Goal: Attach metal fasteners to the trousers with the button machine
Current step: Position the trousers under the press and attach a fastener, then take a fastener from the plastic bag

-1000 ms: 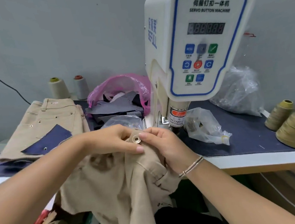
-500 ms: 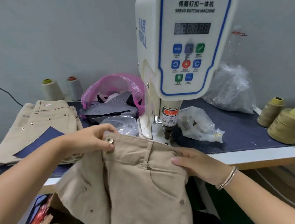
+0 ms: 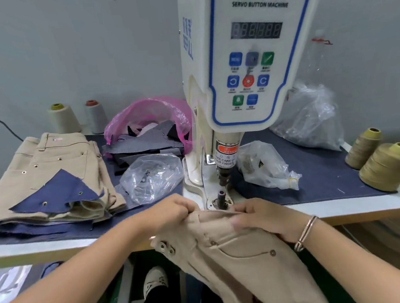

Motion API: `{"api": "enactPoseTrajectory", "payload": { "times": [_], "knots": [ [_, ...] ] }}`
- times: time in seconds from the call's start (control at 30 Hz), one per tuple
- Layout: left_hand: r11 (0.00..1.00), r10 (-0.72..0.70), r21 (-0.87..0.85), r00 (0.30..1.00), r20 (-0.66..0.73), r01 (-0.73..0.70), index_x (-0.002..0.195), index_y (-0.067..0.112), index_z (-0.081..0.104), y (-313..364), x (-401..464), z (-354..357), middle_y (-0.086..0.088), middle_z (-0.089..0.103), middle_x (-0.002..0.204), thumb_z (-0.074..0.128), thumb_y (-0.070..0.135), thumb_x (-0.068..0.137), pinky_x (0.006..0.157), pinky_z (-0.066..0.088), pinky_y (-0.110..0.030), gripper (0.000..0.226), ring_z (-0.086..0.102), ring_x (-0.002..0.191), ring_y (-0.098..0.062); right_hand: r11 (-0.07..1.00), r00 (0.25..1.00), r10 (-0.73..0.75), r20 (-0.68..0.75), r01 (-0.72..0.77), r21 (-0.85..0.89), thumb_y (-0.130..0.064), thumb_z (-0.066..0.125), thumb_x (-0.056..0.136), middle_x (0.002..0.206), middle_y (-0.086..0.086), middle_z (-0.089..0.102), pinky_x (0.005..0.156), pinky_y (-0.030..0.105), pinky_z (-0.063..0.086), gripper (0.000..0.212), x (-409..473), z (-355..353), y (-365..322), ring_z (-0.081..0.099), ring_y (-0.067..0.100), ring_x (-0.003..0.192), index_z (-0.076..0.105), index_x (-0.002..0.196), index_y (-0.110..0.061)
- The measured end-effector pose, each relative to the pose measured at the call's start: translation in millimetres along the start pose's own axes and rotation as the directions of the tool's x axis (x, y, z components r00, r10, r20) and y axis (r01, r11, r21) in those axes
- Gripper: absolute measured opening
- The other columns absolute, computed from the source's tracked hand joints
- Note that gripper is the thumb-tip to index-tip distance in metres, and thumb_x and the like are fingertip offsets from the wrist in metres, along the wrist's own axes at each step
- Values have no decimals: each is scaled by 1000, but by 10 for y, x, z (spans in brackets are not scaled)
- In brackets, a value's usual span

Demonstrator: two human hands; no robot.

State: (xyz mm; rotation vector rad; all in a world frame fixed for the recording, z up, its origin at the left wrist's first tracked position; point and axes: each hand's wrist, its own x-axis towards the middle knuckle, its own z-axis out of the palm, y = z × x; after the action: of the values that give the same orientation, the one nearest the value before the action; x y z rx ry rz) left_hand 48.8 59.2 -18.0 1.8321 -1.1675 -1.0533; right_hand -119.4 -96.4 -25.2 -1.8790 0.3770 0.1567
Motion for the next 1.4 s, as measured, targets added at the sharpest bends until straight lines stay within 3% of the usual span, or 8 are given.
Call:
{"api": "enactPoseTrajectory", "payload": {
  "times": [0.1, 0.2, 0.37, 0.5, 0.73, 0.87, 1.1, 1.4],
  "knots": [
    [1000, 12, -1, 997, 70, -12, 58, 16, 49, 94, 42, -131, 0, 39, 62, 53, 23, 78, 60, 30, -28, 21, 36, 62, -16, 867, 957, 195, 217, -65, -493, -54, 74, 62, 55, -13, 51, 49, 20, 35, 32, -39, -176, -106, 45, 6, 51, 56, 66, -29],
    [983, 5, 176, 979, 204, -42, 60, 22, 41, 182, 56, -199, 4, 32, 63, 69, 36, 82, 54, 20, -26, 38, 27, 58, -11, 820, 962, 187, 199, -42, -570, -33, 78, 73, 47, -15, 50, 42, 11, 32, 31, 3, -302, -134, 43, -1, 42, 51, 60, -25],
    [998, 57, -48, 993, 101, -52, 78, 15, 44, 121, 92, -322, 3, 58, 75, 53, 21, 97, 57, 38, -14, 22, 50, 67, -9, 999, 1000, 0, 19, 1, -39, -16, 67, 79, 76, -1, 59, 66, 21, 39, 8, 107, -427, 19, 51, 12, 72, 61, 84, -16],
    [992, 12, -128, 999, 29, -9, 86, 16, 51, -30, 161, -233, 13, 64, 74, 49, 20, 99, 61, 45, -13, 14, 59, 67, 1, 935, 994, 1, -105, 36, 352, -5, 51, 94, 96, 4, 73, 77, 21, 53, 21, 238, -339, 196, 68, 12, 87, 70, 98, -14],
    [962, -59, -269, 997, -55, 42, 83, 21, 59, -140, 317, -219, 0, 66, 90, 59, 38, 92, 77, 48, -24, 19, 61, 82, -10, 934, 958, -40, -282, 136, 330, -18, 50, 97, 98, -4, 73, 78, 15, 48, 20, 470, -378, 164, 66, 5, 91, 70, 100, -19],
    [960, -46, -280, 996, -72, 24, 113, -1, 53, -156, 318, -247, -18, 64, 116, 72, 49, 73, 104, 43, -47, 67, 61, 110, -32, 964, 936, -43, -349, 130, 230, -24, 50, 96, 107, -6, 69, 88, 14, 44, 17, 619, -410, 146, 62, 3, 100, 65, 103, -23],
    [956, -41, -292, 991, -125, 3, 111, 5, 59, -306, 441, -217, -18, 67, 112, 74, 42, 71, 97, 48, -42, 57, 66, 102, -28, 955, 934, -28, -356, 130, 267, -16, 47, 97, 93, -11, 68, 70, 1, 41, 18, 737, -397, 254, 63, -12, 79, 65, 96, -15],
    [924, -21, -381, 993, -116, -25, 113, 6, 61, -395, 521, -209, -11, 71, 108, 72, 37, 72, 86, 53, -30, 53, 68, 98, -22, 953, 946, -7, -326, 105, 284, -22, 45, 98, 98, -5, 69, 81, 9, 45, 22, 809, -442, 320, 63, 1, 91, 65, 103, -13]
  ]
}}
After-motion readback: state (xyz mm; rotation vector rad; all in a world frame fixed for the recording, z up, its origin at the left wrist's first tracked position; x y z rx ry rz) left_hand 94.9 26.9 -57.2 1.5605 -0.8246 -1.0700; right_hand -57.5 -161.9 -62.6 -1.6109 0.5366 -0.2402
